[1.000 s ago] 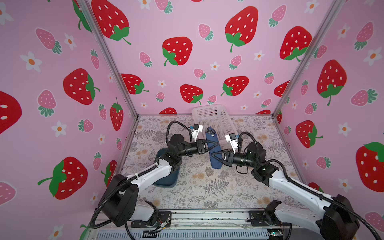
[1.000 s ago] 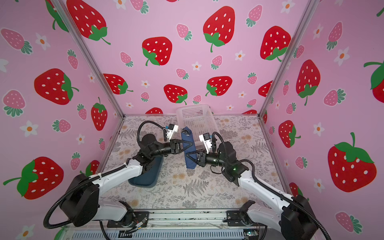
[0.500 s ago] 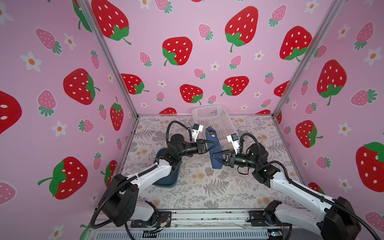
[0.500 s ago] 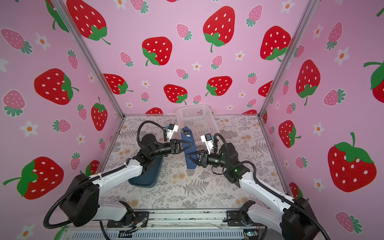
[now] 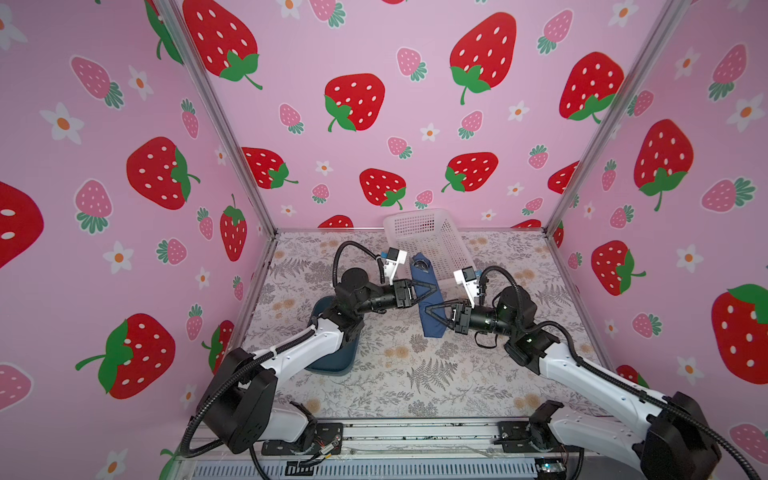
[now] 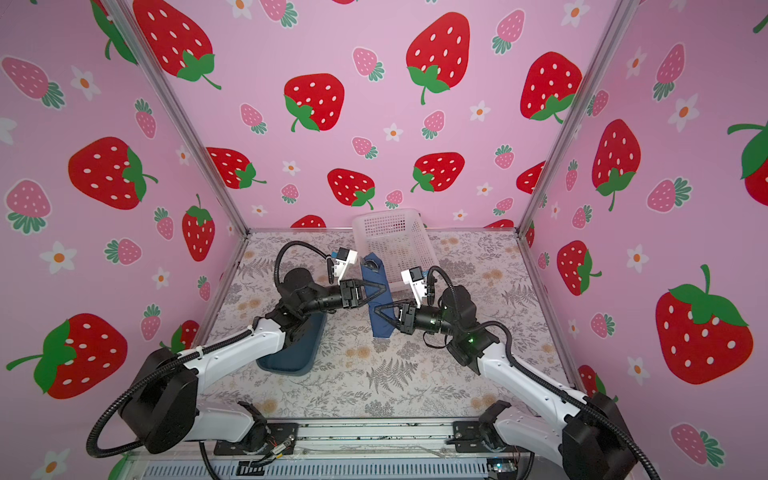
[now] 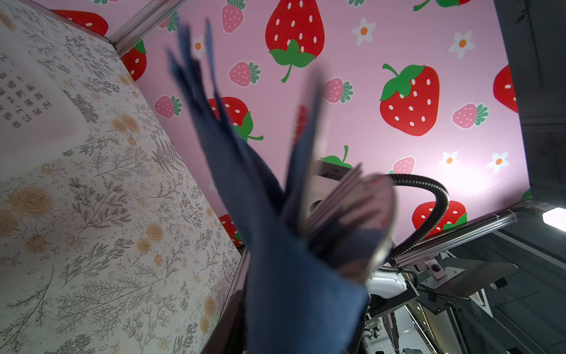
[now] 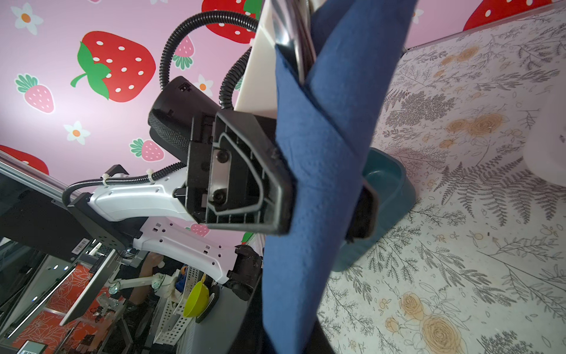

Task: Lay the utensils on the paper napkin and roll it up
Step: 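Hold the blue napkin bundle upright with both grippers, pressing the wrap closed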

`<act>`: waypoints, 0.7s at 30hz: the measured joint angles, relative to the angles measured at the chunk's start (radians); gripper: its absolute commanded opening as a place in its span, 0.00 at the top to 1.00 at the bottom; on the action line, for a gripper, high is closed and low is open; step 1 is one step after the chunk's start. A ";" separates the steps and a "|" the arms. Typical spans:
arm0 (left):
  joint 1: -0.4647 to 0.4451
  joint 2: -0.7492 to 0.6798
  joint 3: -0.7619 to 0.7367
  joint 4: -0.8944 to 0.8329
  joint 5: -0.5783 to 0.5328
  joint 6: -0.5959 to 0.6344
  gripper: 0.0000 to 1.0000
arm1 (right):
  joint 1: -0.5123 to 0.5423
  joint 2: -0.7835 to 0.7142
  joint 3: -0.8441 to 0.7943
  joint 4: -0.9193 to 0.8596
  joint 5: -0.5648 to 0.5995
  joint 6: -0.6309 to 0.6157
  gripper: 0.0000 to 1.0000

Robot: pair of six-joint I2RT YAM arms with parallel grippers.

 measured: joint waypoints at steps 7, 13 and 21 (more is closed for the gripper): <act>-0.011 0.000 0.000 -0.011 -0.005 0.005 0.51 | 0.000 0.000 0.000 -0.001 0.020 -0.005 0.84; -0.011 0.000 0.000 -0.048 -0.020 0.025 0.60 | 0.000 -0.001 0.000 -0.014 0.058 -0.013 0.84; -0.011 0.000 0.000 -0.064 -0.022 0.027 0.71 | 0.000 -0.001 0.000 -0.021 0.075 -0.019 0.84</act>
